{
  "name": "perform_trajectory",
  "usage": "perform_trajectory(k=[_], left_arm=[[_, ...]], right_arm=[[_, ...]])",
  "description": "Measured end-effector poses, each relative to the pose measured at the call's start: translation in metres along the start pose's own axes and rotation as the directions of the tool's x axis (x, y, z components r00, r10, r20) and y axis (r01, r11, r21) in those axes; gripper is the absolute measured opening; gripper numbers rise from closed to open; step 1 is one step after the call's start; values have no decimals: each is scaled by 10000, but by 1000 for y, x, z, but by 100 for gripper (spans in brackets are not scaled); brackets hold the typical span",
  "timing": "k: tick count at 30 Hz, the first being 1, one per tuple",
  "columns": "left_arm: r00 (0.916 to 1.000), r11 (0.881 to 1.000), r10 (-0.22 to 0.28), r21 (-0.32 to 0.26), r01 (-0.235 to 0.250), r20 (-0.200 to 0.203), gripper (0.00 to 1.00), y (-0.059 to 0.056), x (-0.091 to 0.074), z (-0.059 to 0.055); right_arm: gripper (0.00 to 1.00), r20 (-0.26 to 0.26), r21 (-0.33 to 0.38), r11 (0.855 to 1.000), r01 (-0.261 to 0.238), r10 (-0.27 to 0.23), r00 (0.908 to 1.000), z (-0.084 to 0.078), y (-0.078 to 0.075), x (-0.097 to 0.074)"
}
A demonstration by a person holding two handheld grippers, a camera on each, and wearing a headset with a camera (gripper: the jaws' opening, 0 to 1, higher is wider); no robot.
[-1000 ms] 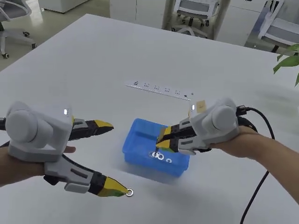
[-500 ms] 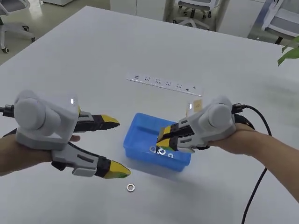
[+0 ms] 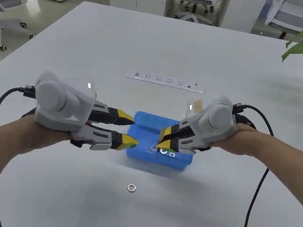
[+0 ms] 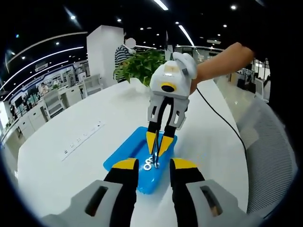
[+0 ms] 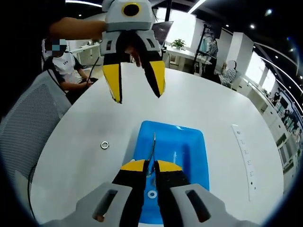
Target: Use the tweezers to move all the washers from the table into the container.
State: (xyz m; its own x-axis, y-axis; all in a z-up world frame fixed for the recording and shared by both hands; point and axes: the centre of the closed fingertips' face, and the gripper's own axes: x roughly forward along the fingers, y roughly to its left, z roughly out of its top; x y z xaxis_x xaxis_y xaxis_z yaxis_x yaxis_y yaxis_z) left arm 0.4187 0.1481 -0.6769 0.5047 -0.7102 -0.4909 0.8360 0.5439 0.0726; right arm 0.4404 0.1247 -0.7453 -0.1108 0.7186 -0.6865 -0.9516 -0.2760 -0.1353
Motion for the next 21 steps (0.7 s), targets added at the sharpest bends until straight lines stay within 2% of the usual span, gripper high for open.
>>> perform_trajectory(k=[11,21], left_arm=[[9984,9974,-560,446,561,-31,20,-2,25,13],[9969,9934,-755,845,770,-204,11,-1,44,19]], right_arm=[[9,-13,-13,10000,-37,37,10000,-3,1,1],[9,37,-50,10000,-14,14,10000,-2,1,1]])
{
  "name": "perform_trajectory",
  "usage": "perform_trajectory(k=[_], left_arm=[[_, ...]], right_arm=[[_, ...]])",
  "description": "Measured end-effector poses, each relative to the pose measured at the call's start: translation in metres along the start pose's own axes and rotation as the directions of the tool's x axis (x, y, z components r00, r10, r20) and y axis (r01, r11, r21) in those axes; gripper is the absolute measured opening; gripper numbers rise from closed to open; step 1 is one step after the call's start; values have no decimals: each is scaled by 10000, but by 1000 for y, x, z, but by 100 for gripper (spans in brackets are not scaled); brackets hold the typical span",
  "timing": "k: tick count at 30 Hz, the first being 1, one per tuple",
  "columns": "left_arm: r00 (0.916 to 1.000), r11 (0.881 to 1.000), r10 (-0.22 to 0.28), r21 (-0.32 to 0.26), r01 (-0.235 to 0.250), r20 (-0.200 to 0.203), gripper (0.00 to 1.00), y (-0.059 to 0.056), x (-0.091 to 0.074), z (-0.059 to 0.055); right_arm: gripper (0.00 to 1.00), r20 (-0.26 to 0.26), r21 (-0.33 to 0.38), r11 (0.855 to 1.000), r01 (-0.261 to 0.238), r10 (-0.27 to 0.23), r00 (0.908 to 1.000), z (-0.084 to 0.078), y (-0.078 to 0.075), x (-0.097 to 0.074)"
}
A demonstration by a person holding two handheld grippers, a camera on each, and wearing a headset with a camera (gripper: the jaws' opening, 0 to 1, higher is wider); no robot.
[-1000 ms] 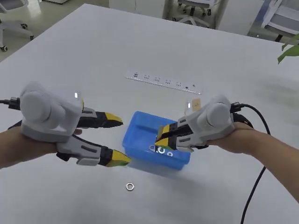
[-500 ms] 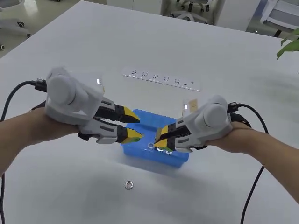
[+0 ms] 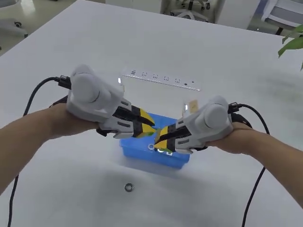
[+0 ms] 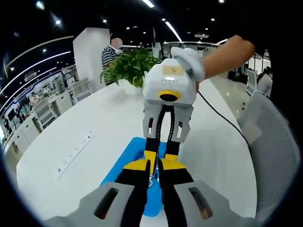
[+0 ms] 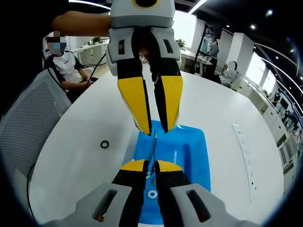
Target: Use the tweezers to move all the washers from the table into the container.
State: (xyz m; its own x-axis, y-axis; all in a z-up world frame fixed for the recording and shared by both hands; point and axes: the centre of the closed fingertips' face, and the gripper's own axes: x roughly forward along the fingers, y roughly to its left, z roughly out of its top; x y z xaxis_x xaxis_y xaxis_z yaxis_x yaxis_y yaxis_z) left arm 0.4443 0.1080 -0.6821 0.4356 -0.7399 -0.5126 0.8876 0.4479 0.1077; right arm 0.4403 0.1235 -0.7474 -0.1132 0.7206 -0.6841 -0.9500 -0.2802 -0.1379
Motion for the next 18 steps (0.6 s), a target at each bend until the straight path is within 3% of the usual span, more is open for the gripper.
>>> perform_trajectory(k=[11,18], left_arm=[[9993,9983,-315,478,324,-200,6,-6,10,-2],[9992,9986,-326,413,336,-231,5,-6,9,-2]], right_arm=[[9,-40,-84,10000,28,-28,10000,-1,0,0],[10,-80,-177,9998,49,-50,10000,0,0,-1]])
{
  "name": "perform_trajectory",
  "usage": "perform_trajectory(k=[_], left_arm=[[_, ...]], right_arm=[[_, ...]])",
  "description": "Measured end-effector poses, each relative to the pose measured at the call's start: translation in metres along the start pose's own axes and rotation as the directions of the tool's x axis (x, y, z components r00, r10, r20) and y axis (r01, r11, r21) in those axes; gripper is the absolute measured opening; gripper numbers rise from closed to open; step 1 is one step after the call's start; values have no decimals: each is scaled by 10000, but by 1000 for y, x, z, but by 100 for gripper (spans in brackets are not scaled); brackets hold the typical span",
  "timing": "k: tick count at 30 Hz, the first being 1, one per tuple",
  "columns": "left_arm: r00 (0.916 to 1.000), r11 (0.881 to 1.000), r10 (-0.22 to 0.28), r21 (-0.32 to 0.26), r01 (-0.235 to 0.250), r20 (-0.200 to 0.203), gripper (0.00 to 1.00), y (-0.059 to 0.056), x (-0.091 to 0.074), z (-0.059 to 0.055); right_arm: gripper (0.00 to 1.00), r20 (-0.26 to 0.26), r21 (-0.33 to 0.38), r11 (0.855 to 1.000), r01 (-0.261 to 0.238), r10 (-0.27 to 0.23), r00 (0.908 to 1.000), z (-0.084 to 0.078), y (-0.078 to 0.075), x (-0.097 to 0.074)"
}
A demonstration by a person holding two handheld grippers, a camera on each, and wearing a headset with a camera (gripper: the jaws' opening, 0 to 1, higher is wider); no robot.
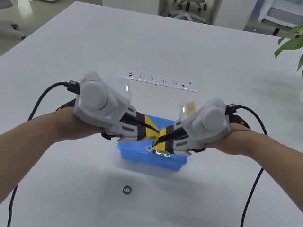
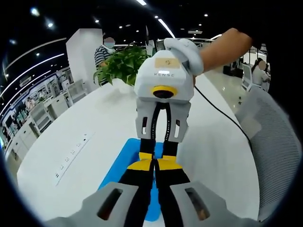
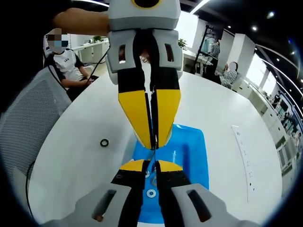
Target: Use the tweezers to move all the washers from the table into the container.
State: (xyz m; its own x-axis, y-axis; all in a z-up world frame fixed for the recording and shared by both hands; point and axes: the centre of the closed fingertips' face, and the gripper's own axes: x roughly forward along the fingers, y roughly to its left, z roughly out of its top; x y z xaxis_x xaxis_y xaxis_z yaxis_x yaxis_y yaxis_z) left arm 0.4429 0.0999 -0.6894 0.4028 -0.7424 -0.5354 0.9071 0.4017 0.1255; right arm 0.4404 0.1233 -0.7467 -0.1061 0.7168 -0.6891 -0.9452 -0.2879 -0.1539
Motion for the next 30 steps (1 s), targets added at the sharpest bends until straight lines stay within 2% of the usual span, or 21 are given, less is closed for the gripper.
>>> perform_trajectory(k=[5,12,22,30], left_arm=[[9999,9999,127,-43,-127,37,5,4,-2,1],[9998,9997,201,-166,-201,14,5,7,-5,4],[9990,9990,427,-104,-426,118,5,9,-15,11],[9982,9985,524,-183,-518,292,5,10,-26,21]], right_arm=[[13,74,40,9999,104,-104,9999,4,-2,-2],[20,178,502,9979,399,-409,9990,7,-3,-9],[25,211,824,9935,779,-799,9966,6,0,-25],[31,186,1192,9858,1182,-1213,9924,3,6,-42]])
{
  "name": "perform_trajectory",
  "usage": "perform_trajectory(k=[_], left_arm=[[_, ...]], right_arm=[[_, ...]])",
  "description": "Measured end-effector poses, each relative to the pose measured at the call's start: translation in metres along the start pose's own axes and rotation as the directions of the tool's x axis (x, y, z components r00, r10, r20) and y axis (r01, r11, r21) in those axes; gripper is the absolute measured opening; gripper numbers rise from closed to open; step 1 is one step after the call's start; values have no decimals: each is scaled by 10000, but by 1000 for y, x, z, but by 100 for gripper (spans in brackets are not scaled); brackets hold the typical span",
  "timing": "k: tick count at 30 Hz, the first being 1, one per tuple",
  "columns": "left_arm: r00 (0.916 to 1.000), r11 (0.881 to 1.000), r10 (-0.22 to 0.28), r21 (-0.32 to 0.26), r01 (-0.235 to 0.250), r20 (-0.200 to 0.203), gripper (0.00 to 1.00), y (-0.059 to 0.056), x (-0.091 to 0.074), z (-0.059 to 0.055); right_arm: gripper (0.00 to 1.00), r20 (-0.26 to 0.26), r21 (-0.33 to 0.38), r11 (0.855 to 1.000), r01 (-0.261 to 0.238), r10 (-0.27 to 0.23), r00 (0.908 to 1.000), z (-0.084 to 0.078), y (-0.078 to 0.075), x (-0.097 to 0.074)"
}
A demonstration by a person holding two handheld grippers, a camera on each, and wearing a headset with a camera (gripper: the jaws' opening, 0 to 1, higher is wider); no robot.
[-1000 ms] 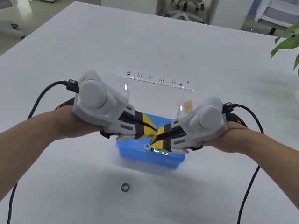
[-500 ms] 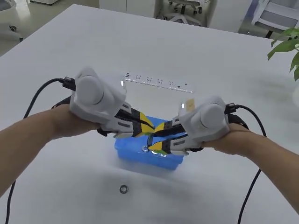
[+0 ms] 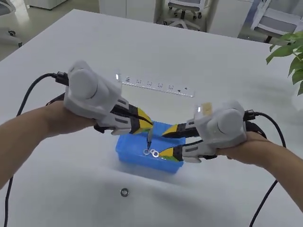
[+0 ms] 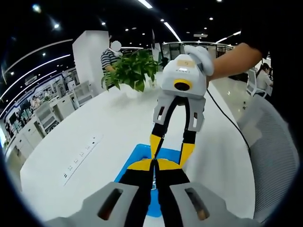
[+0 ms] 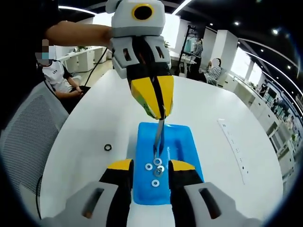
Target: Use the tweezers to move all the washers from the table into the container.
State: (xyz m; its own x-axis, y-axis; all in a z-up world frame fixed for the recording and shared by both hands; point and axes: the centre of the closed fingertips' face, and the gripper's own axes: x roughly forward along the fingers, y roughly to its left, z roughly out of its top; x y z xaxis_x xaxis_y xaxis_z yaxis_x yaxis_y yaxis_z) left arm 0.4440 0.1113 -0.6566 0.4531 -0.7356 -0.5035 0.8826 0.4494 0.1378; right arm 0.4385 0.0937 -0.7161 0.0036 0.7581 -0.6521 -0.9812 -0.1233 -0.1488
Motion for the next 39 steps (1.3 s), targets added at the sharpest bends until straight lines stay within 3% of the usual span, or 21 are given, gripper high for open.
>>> perform_trajectory(k=[15,30,39], left_arm=[[9999,10000,15,-48,-15,-100,5,-8,-20,7],[9999,9995,111,-302,-114,-103,5,-16,-37,11],[9998,9989,159,-446,-165,-152,5,-26,-45,6]], right_arm=[[48,138,658,9960,610,-620,9980,-6,12,-29],[79,495,1357,9857,1002,-1077,9929,-18,35,-46],[93,653,1884,9741,1250,-1394,9881,-22,45,-49]])
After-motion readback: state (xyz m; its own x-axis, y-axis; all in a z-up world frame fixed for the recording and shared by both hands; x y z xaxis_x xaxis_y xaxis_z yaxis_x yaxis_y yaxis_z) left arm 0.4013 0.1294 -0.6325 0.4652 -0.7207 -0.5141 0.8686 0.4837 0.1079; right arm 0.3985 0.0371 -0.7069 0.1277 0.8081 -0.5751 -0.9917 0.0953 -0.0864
